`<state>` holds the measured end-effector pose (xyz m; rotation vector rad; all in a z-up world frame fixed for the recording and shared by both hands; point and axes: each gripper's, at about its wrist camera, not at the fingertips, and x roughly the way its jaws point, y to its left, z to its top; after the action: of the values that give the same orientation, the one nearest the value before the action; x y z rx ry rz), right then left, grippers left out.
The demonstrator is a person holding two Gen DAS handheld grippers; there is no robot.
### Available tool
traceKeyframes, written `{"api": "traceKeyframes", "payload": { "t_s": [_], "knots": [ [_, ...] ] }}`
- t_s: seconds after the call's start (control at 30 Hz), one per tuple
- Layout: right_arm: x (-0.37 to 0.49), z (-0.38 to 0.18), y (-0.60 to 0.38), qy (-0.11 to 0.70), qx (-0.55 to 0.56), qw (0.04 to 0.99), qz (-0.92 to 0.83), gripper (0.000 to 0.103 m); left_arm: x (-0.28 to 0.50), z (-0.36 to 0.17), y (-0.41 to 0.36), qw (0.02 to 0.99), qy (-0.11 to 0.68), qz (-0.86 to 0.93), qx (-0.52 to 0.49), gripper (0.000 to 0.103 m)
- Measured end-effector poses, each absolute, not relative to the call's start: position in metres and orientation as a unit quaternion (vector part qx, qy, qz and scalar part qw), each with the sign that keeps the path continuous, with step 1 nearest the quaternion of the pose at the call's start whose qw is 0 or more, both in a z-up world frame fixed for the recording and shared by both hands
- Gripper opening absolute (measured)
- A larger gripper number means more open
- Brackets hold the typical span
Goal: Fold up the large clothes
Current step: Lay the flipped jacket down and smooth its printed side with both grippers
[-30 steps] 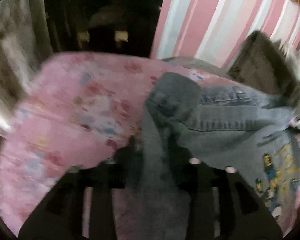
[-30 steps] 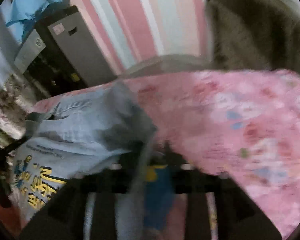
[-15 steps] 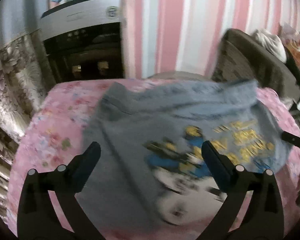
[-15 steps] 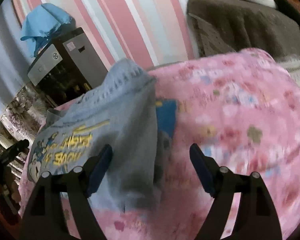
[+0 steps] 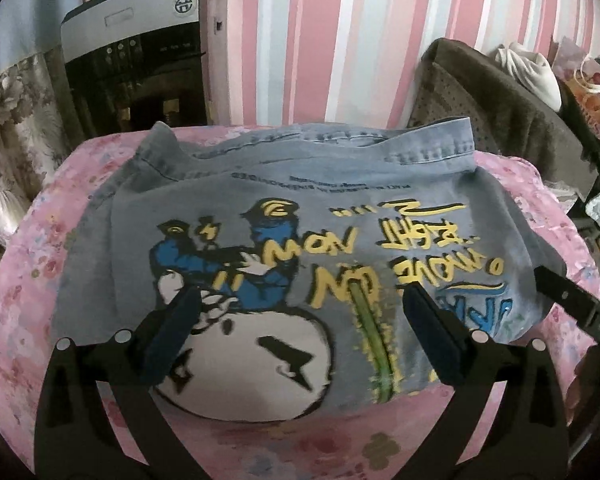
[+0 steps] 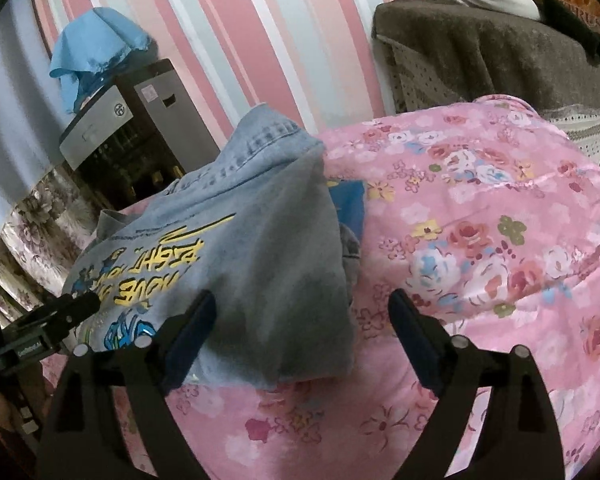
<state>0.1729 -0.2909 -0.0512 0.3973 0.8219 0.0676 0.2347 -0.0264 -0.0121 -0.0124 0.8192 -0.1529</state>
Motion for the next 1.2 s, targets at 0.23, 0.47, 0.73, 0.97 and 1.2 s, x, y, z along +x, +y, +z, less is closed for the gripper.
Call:
{"api": "traceKeyframes", "payload": {
  "t_s": [0.23, 0.47, 0.73, 0.97, 1.2],
  "knots": [
    [0.172, -0.06, -0.295, 0.399, 0.214, 0.891, 0.037, 0.092, 0.237, -0.028, -0.05, 0.913, 0.397, -0.082, 0.032, 0.075],
    [0.171, -0.063, -0.29, 0.397, 0.215, 0.891, 0.041, 0.092, 0.243, -0.047, -0.055, 0.909, 0.406, -0.075, 0.049, 0.072],
    [0.171, -0.064, -0.289, 0.395, 0.218, 0.891, 0.041, 0.092, 0.239, -0.045, -0.051, 0.913, 0.401, -0.071, 0.035, 0.062],
    [0.166, -0.049, -0.278, 0.391, 0.154, 0.907, 0.042, 0.092, 0.24, -0.033, -0.052, 0.913, 0.398, -0.093, 0.013, 0.019],
    [0.163, -0.056, -0.283, 0.399, 0.172, 0.899, 0.051, 0.097, 0.244, -0.046, -0.054, 0.915, 0.392, -0.099, 0.023, 0.018]
  ]
}}
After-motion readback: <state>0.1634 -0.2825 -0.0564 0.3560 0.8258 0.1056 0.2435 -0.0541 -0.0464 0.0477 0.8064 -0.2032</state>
